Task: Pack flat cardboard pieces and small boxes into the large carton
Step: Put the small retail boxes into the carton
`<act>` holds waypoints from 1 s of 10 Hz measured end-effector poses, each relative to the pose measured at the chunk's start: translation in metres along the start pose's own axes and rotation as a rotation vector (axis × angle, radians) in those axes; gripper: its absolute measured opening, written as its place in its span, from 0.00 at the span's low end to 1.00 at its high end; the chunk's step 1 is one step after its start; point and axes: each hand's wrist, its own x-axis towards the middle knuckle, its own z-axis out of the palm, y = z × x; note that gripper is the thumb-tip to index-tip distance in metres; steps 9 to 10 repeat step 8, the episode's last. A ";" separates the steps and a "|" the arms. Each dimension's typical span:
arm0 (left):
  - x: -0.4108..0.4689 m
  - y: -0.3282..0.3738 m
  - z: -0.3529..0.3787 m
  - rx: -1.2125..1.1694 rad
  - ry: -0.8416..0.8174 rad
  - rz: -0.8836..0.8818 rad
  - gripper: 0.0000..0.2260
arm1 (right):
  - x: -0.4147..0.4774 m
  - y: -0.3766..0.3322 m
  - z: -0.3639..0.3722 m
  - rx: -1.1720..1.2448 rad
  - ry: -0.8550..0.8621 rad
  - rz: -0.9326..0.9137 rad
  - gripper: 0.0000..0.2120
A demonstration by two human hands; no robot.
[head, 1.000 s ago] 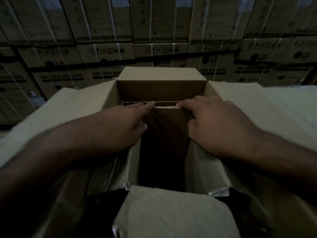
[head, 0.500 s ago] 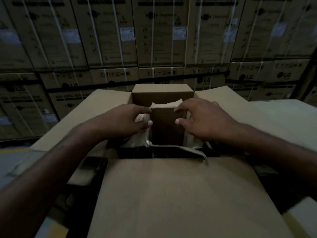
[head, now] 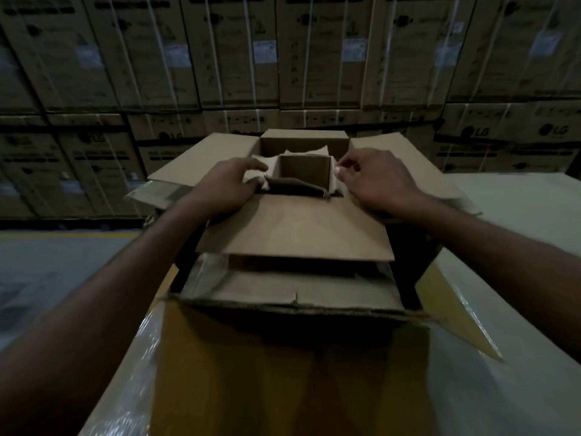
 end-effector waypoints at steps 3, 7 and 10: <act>-0.098 0.006 0.040 0.081 0.212 0.068 0.20 | -0.088 0.017 -0.010 -0.048 -0.012 -0.094 0.18; -0.162 0.026 0.020 0.024 0.323 0.111 0.20 | -0.159 -0.002 -0.049 0.016 0.039 -0.062 0.14; -0.171 0.032 0.018 -0.045 0.362 0.115 0.20 | -0.171 -0.009 -0.050 0.026 0.113 -0.051 0.13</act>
